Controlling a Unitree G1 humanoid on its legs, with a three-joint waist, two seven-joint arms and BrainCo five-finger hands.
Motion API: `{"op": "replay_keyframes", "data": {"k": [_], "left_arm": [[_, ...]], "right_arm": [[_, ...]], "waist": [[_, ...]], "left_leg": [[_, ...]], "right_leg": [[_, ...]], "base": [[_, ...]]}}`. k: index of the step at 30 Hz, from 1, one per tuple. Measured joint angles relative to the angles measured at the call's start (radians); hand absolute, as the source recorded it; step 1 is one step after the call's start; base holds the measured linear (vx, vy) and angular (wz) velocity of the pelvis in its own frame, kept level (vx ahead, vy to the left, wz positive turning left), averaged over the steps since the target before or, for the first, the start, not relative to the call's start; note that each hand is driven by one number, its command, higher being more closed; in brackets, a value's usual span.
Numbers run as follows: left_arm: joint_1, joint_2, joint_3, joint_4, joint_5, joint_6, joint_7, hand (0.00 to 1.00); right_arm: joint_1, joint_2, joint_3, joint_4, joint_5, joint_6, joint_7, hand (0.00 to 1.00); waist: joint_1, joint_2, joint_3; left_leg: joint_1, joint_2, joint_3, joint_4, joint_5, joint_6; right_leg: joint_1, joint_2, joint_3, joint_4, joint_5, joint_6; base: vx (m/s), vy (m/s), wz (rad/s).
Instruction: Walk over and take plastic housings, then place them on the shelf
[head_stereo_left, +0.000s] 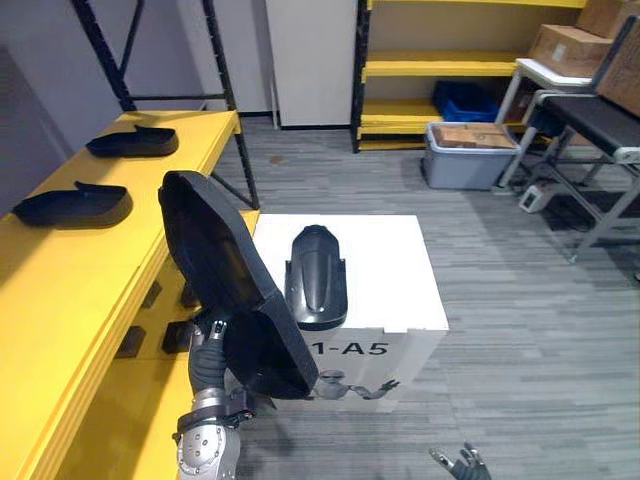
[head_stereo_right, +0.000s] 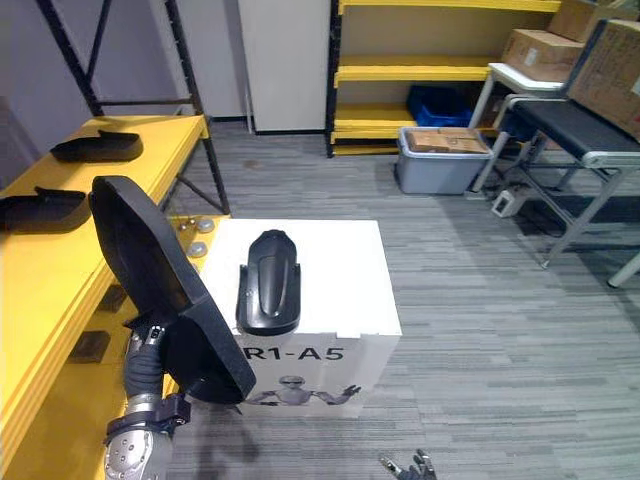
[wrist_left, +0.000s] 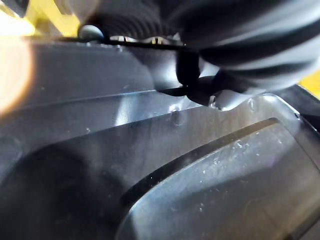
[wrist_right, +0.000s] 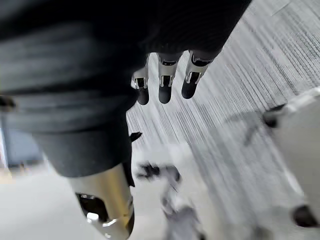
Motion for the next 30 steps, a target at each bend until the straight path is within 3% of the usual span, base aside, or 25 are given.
{"op": "replay_keyframes", "data": {"k": [2,3,4,6,7,9,13,14,16,17,18,21,22,24,25,26,27,28,30], "left_arm": [[-0.003,0.0,-0.015,-0.019,0.0,0.0,0.002,1.0],[-0.005,0.0,-0.022,-0.031,0.0,0.0,0.003,1.0],[-0.011,0.0,-0.027,-0.032,-0.001,0.0,0.004,1.0],[-0.02,0.0,-0.028,-0.022,-0.001,0.0,0.01,1.0],[-0.021,0.002,-0.029,-0.018,0.0,0.0,0.018,1.0],[-0.038,0.011,-0.032,-0.008,0.001,-0.001,0.029,1.0],[-0.077,0.008,-0.034,0.063,0.01,0.009,0.032,1.0],[-0.078,0.009,-0.033,0.067,0.024,0.014,0.036,1.0],[-0.084,0.009,-0.036,0.077,0.042,0.015,0.044,1.0],[-0.085,0.009,-0.036,0.097,0.055,0.015,0.052,1.0],[-0.086,0.01,-0.042,0.114,0.068,0.016,0.056,1.0],[-0.095,0.009,-0.106,0.127,0.12,0.016,0.081,1.0],[-0.098,0.009,-0.121,0.127,0.127,0.017,0.083,1.0],[-0.127,0.004,-0.189,0.128,0.141,0.021,0.096,1.0],[-0.136,0.004,-0.206,0.128,0.142,0.02,0.097,1.0],[-0.15,0.005,-0.223,0.125,0.148,0.018,0.097,1.0],[-0.154,0.005,-0.223,0.124,0.149,0.014,0.099,1.0],[-0.148,0.005,-0.223,0.134,0.153,0.02,0.11,1.0],[-0.154,0.005,-0.225,0.134,0.161,0.021,0.11,1.0]], "right_arm": [[-0.01,0.0,0.015,0.002,0.0,0.0,0.0,0.0],[-0.014,-0.006,0.016,0.0,-0.001,0.0,-0.001,0.0],[-0.018,-0.02,0.018,0.001,-0.008,0.001,-0.001,0.0],[-0.026,-0.033,0.018,0.005,-0.022,0.001,-0.002,0.0],[-0.047,-0.041,0.017,0.039,-0.022,0.001,-0.003,0.0],[-0.063,-0.041,0.017,0.063,-0.022,0.001,-0.003,0.0],[-0.127,-0.048,0.013,0.161,-0.041,0.014,-0.001,0.0],[-0.136,-0.045,0.014,0.165,-0.044,0.015,0.0,0.0],[-0.148,-0.051,0.014,0.162,-0.056,0.015,0.0,0.0],[-0.147,-0.054,0.017,0.163,-0.064,0.016,0.0,0.0],[-0.141,-0.055,0.024,0.163,-0.065,0.016,-0.001,0.0],[-0.12,-0.051,0.035,0.123,-0.065,0.016,-0.002,0.0],[-0.115,-0.048,0.034,0.108,-0.065,0.016,-0.002,0.0],[-0.081,-0.031,0.034,0.048,-0.065,0.015,-0.01,0.0],[-0.07,-0.026,0.035,0.04,-0.066,0.015,-0.011,0.0],[-0.05,-0.009,0.039,0.038,-0.068,0.015,-0.011,0.0],[-0.043,0.005,0.047,0.043,-0.077,0.016,-0.01,0.0],[-0.044,-0.001,0.052,0.037,-0.083,0.016,-0.01,0.0],[-0.045,-0.004,0.056,0.038,-0.084,0.016,-0.01,0.0]], "waist": [[0.004,-0.006,0.013],[0.006,-0.007,0.019],[0.01,-0.004,0.02],[0.01,-0.003,0.031],[0.012,-0.016,0.033],[0.003,-0.026,0.026],[-0.011,-0.03,0.036],[-0.017,-0.025,0.038],[-0.039,-0.007,0.052],[-0.041,-0.001,0.056],[-0.048,-0.001,0.057],[-0.056,-0.004,0.055],[-0.06,-0.003,0.056],[-0.069,-0.011,0.054],[-0.068,-0.019,0.049],[-0.054,-0.057,0.041],[-0.04,-0.084,0.037],[-0.028,-0.057,0.023],[-0.027,-0.044,0.015]], "left_leg": [[-0.062,-0.008,0.0,0.052,-0.037,0.026],[-0.11,0.013,0.108,0.108,-0.064,0.044],[-0.161,0.074,0.301,0.2,-0.083,0.078],[-0.165,0.12,0.463,0.269,-0.095,0.085],[-0.156,0.112,0.551,0.289,-0.145,0.116],[-0.155,0.105,0.618,0.303,-0.173,0.099],[-0.155,-0.003,0.479,0.299,-0.184,0.149],[-0.147,-0.018,0.425,0.297,-0.194,0.161],[-0.123,-0.035,0.333,0.284,-0.201,0.168],[-0.084,-0.042,0.297,0.263,-0.202,0.167],[-0.049,-0.051,0.259,0.245,-0.204,0.165],[-0.015,-0.071,0.17,0.243,-0.211,0.153],[-0.012,-0.073,0.144,0.247,-0.213,0.149],[-0.012,-0.075,0.04,0.286,-0.23,0.119],[-0.018,-0.078,0.021,0.303,-0.241,0.104],[-0.022,-0.092,0.0,0.338,-0.272,0.081],[-0.023,-0.101,-0.011,0.368,-0.296,0.07],[-0.042,-0.047,-0.018,0.421,-0.342,0.032],[-0.055,-0.013,-0.016,0.422,-0.348,0.021]], "right_leg": [[0.0,-0.028,-0.089,0.029,-0.019,0.006],[0.007,-0.048,-0.169,0.038,-0.019,0.006],[0.02,-0.071,-0.255,0.06,-0.027,0.018],[0.062,-0.093,-0.338,0.092,-0.033,0.027],[0.088,-0.127,-0.407,0.128,-0.033,0.028],[0.113,-0.155,-0.471,0.134,-0.03,0.029],[0.156,-0.236,-0.541,0.246,0.023,0.027],[0.151,-0.261,-0.526,0.338,0.021,0.022],[0.088,-0.249,-0.41,0.512,-0.06,-0.078],[0.013,-0.2,-0.232,0.588,-0.097,-0.1],[-0.065,-0.14,-0.063,0.629,-0.117,-0.071],[-0.249,-0.044,0.188,0.614,-0.15,-0.045],[-0.276,-0.026,0.224,0.592,-0.151,-0.043],[-0.319,0.044,0.386,0.456,-0.147,-0.036],[-0.316,0.048,0.41,0.408,-0.142,-0.032],[-0.301,0.032,0.426,0.317,-0.027,-0.019],[-0.293,0.016,0.425,0.302,-0.012,0.024],[-0.276,0.056,0.398,0.283,-0.024,0.018],[-0.27,0.079,0.377,0.25,-0.012,0.0]], "base": [[0.01,-0.014,1.56],[0.05,0.023,2.27],[0.09,0.029,2.09],[0.22,0.085,1.72],[0.27,0.146,1.34],[0.31,0.174,1.44],[0.27,0.217,1.33],[0.23,0.168,1.33],[0.22,0.061,1.32],[0.22,-0.018,1.05],[0.17,-0.029,0.97],[0.16,-0.069,0.97],[0.18,-0.116,1.14],[0.17,-0.178,1.46],[0.14,-0.232,1.5],[0.15,-0.281,1.04],[0.21,-0.384,0.78],[0.17,-0.312,0.25],[0.13,-0.199,0.14]]}}
